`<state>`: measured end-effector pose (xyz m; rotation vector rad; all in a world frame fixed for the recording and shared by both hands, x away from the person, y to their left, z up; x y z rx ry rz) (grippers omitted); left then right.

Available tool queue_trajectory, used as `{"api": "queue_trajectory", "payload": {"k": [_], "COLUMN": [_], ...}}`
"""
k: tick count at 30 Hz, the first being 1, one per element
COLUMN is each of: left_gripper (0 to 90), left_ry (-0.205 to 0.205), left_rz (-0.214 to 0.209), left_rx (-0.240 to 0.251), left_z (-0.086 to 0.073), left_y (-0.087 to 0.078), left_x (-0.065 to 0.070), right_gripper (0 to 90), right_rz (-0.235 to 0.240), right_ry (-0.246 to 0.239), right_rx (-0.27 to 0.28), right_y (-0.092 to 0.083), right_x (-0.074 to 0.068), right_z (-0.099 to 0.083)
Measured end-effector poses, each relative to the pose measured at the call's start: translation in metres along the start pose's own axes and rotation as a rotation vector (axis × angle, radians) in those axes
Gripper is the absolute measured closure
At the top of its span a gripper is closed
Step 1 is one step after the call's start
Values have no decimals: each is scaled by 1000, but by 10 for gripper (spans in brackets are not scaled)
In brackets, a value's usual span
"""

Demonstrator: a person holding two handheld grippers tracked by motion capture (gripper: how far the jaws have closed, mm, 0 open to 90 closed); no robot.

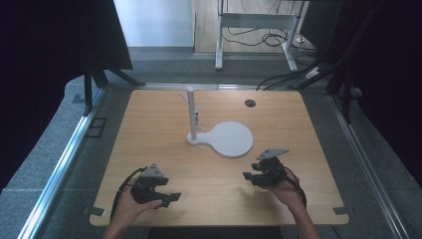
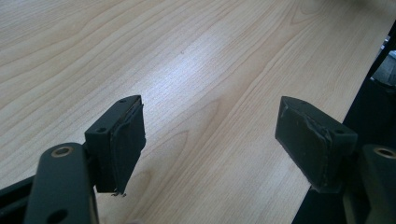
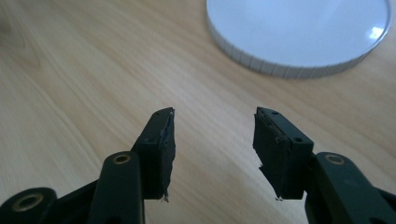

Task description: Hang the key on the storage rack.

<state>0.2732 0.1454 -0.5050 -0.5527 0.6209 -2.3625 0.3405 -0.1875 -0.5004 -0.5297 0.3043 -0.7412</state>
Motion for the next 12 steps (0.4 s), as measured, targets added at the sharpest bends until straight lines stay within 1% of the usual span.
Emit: {"api": "queue_trajectory", "payload": {"k": [3, 6, 12], "left_gripper": [247, 247, 247], "left_ry": [4, 6, 1], "left_rz": [-2, -7, -9], "left_rx": [-4, -6, -8], "left_z": [0, 0, -1], "left_y": [1, 2, 4], "left_x": [0, 1, 0], "right_gripper": [480, 471, 458], "right_rz": [-7, -20, -34], "right_ry": [9, 8, 24], "right_rx": [28, 39, 29], "right_y": [-3, -5, -6], "right_x": [1, 2, 6], "right_z": [-1, -2, -11]}}
Point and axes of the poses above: each handheld gripper's, and its own axes: y roughly forward along the jaws, z roughly out of its top, x roughly to its right, the point moved 5 cm from there along y, roughly forward along the jaws, and after that the axes turned 14 degrees about x, right-handed, at the moved point
